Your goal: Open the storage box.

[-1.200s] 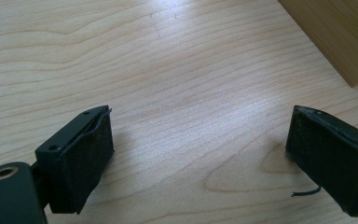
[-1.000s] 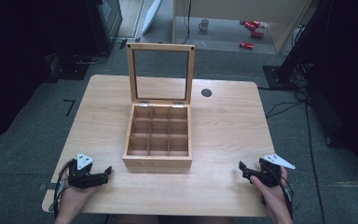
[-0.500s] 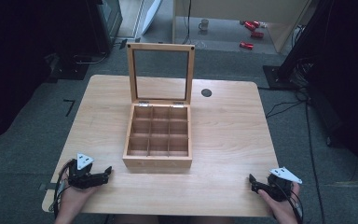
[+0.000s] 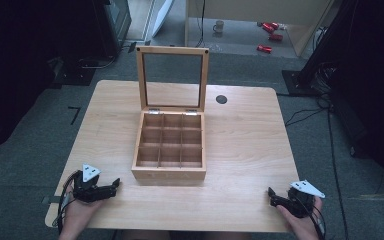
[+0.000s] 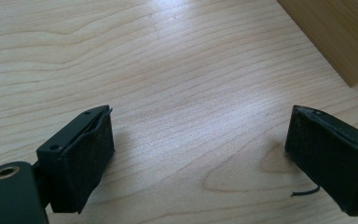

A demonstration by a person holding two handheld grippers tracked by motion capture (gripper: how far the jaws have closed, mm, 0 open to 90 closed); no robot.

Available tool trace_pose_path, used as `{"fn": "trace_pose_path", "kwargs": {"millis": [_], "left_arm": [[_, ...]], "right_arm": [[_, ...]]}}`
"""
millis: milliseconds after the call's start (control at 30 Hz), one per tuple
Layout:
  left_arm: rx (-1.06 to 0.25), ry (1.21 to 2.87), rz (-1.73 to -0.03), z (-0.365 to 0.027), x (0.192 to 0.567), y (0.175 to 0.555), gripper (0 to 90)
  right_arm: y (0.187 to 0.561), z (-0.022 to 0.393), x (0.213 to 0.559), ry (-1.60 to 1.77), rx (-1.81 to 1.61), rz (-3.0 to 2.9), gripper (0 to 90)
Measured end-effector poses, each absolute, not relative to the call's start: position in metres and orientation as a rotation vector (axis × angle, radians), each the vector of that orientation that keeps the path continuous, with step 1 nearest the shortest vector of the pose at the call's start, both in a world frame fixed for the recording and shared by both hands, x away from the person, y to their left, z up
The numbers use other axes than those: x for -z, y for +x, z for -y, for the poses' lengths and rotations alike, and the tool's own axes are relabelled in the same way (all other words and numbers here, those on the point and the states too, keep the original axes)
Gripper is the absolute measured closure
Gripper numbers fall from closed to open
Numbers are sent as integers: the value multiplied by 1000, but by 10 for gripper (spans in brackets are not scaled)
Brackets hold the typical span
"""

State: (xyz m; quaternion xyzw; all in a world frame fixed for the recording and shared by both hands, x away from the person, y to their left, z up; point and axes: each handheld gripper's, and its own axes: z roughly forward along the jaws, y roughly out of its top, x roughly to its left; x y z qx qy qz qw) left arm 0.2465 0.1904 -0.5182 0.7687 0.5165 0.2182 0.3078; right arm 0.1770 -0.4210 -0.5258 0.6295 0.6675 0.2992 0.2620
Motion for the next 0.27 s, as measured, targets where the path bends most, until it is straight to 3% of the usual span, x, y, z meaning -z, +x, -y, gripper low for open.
{"fn": "trace_pose_path", "kwargs": {"millis": [267], "left_arm": [[-573,2035,-1358,-189,518,247,86]], "right_arm": [[177,421,526,1702,-810,-1806,99]]}}
